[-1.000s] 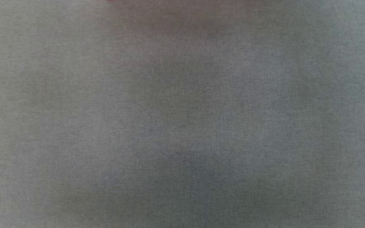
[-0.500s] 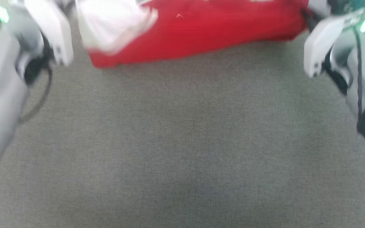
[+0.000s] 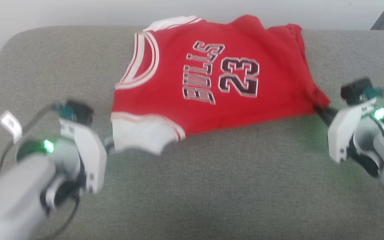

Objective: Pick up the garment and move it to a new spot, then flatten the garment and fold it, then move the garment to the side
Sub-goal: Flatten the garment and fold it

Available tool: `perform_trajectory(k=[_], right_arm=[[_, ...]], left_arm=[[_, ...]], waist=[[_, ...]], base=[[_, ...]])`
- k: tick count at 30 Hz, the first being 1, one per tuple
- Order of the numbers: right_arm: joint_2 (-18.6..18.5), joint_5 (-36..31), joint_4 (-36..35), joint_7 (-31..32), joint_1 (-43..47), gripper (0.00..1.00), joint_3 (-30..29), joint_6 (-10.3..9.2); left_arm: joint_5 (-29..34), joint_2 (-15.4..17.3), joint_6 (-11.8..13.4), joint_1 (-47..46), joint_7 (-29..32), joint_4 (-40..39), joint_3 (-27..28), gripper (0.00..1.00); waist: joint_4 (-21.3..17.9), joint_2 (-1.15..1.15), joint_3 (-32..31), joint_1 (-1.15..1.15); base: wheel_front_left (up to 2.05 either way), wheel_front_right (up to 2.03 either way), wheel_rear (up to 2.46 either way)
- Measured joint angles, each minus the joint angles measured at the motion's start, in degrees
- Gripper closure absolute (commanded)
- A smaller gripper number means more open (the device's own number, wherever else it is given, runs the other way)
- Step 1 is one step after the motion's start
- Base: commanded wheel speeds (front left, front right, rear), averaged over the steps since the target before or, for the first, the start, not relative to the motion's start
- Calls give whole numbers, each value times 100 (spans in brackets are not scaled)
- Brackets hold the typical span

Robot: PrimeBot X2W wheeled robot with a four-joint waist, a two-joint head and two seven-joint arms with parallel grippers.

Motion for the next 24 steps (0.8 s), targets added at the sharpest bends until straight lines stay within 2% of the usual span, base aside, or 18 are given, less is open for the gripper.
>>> perform_trajectory(k=[5, 10, 12, 18, 24], right_arm=[[-457, 240, -831, 411, 744, 100, -48, 0], [-945, 516, -1796, 935, 1631, 100, -269, 0], [-1022, 545, -1956, 1000, 1762, 100, -324, -1], [-1414, 751, -3008, 1579, 2775, 100, -725, -1], [-1469, 739, -3511, 1820, 3454, 100, -1240, -1]], left_arm=[[-221, 564, 788, 940, 243, -1419, -76, 100], [-417, 1016, 1413, 1698, 371, -2464, -146, 100], [-441, 1063, 1483, 1795, 386, -2588, -170, 100], [-611, 1328, 1767, 2256, 559, -3099, -332, 100], [-658, 1488, 1939, 2436, 671, -3411, -389, 100]], waist=[[16, 0, -26, 0], [19, 0, -18, 0], [18, 0, -13, 0], [-8, 0, -8, 0], [-87, 0, -45, 0]], base=[[0, 0, 0], [0, 0, 0], [0, 0, 0], [0, 0, 0], [0, 0, 0]])
